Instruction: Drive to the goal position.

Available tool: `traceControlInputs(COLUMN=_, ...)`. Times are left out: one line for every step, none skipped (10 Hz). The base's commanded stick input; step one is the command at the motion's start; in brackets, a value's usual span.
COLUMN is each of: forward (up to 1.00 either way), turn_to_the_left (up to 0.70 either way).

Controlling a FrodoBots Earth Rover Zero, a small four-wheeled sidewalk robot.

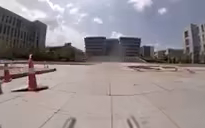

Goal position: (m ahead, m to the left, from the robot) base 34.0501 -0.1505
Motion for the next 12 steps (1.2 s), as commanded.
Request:
traceControlInputs(forward=1.00, turn_to_the_left=0.00)
traceControlInputs(forward=1.00, turn_to_the_left=0.00)
traceControlInputs(forward=1.00, turn_to_the_left=0.00)
traceControlInputs(forward=1.00, turn_to_the_left=0.00)
traceControlInputs(forward=1.00, turn_to_the_left=0.00)
traceControlInputs(forward=1.00, turn_to_the_left=0.00)
traceControlInputs(forward=1.00, turn_to_the_left=0.00)
traceControlInputs(forward=1.00, turn_to_the_left=0.00)
traceControlInputs(forward=1.00, turn_to_the_left=0.00)
traceControlInputs(forward=1.00, turn_to_the_left=0.00)
traceControlInputs(forward=1.00, turn_to_the_left=0.00)
traceControlInputs(forward=1.00, turn_to_the_left=0.00)
